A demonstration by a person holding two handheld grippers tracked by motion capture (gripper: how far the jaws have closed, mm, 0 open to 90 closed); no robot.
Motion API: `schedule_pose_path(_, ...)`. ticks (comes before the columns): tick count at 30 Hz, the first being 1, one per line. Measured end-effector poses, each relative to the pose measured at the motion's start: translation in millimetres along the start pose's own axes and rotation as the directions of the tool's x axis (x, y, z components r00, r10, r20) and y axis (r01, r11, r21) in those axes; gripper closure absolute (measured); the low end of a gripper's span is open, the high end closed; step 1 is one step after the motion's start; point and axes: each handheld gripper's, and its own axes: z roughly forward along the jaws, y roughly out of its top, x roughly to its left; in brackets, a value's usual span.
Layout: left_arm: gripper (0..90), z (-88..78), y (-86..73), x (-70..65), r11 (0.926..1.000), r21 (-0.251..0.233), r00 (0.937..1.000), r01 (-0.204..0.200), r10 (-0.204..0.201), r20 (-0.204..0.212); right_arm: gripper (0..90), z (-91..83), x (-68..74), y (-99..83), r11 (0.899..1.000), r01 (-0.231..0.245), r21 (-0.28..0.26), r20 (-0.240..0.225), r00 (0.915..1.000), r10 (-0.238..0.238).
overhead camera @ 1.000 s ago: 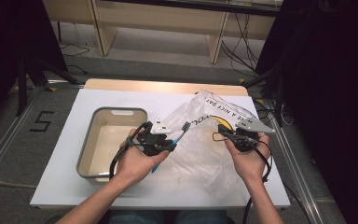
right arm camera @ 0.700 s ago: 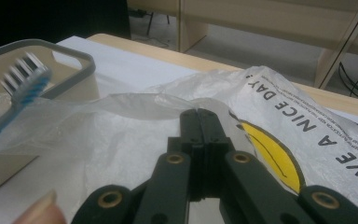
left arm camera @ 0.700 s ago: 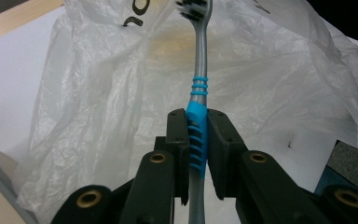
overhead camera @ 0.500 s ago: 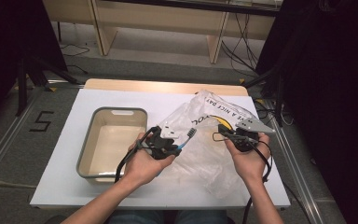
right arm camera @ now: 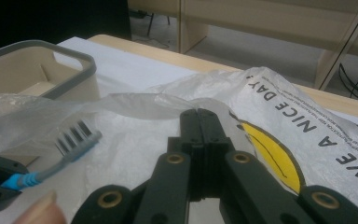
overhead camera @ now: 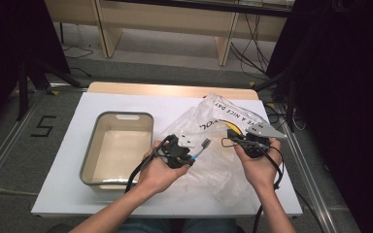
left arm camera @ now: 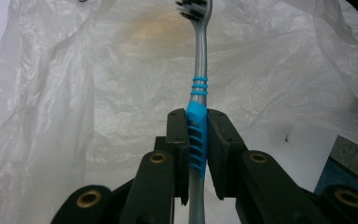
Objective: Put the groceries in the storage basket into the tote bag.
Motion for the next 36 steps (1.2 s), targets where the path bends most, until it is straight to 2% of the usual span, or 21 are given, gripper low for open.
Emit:
schedule_pose_path(13,79.3,18.7,4.4,-1.3,0.9992,0.039,0.9999,-0.005,0.006,-0.012,90.0,-1.2,-0.3,0.7,1.000,0.000,-0.002,0.000,1.0000,0.000)
schedule_pose_path(36,79.2,44.2,24.5,0.0,0.9992,0.039,0.9991,0.000,0.002,-0.041,90.0,-0.2,2.2,0.6,1.000,0.006,-0.002,-0.012,0.9999,-0.006)
